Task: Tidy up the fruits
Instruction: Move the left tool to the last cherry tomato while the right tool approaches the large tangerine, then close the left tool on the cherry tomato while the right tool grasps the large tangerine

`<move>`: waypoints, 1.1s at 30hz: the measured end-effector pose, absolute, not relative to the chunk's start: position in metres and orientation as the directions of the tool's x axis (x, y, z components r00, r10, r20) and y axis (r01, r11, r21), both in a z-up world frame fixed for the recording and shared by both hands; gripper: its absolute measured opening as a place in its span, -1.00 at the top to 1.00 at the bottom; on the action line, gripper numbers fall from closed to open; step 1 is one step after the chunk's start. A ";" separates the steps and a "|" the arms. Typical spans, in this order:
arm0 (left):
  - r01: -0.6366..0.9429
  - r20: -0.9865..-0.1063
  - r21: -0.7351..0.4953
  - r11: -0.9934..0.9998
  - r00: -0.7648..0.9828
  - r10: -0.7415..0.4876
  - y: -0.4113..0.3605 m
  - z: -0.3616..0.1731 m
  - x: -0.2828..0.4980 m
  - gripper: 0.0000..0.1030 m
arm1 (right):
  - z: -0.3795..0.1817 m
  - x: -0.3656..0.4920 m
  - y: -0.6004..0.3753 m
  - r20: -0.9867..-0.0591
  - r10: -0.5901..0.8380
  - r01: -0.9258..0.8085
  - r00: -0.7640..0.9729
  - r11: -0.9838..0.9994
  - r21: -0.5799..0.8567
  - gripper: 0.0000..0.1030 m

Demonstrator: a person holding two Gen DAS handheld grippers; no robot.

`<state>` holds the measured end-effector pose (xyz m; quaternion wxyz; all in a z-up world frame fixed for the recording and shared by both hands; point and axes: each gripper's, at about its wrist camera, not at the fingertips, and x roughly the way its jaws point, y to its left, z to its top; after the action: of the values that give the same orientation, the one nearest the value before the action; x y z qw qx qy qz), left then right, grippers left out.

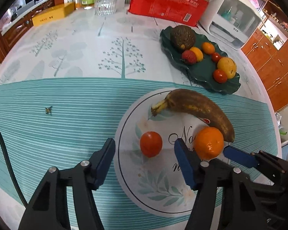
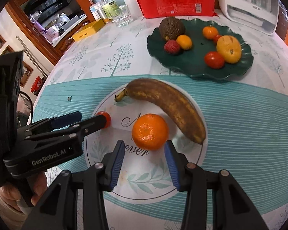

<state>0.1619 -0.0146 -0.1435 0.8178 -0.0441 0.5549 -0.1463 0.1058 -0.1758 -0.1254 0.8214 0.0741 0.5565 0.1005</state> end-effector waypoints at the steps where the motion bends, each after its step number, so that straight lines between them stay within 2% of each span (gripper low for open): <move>1: 0.193 -0.896 -0.236 0.952 0.337 -0.290 -0.016 -0.145 0.163 -0.14 | -0.128 0.106 -0.175 -0.900 0.248 -0.081 0.358 0.969 0.234 0.16; 5: 0.204 -0.900 -0.243 0.948 0.319 -0.299 -0.018 -0.151 0.165 0.04 | -0.135 0.112 -0.175 -0.903 0.247 -0.063 0.352 0.969 0.241 0.16; 9: 0.206 -0.903 -0.262 0.943 0.291 -0.315 -0.019 -0.157 0.170 0.39 | -0.140 0.121 -0.177 -0.903 0.243 -0.042 0.355 0.969 0.244 0.16; 12: 0.207 -0.901 -0.274 0.939 0.287 -0.326 -0.019 -0.158 0.172 0.52 | -0.140 0.126 -0.177 -0.900 0.236 -0.038 0.366 0.970 0.239 0.15; 26: 0.199 -0.893 -0.298 0.934 0.286 -0.346 -0.017 -0.158 0.173 0.54 | -0.147 0.140 -0.170 -0.896 0.235 -0.052 0.375 0.971 0.233 0.11; 33: 0.194 -0.892 -0.307 0.932 0.284 -0.353 -0.015 -0.155 0.171 0.54 | -0.145 0.135 -0.171 -0.886 0.254 -0.063 0.387 0.966 0.250 0.15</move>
<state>0.1706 -0.0154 -0.1547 0.7983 -0.0692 0.5732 -0.1712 0.1351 -0.1710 -0.1452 0.8282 0.0876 0.5452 0.0960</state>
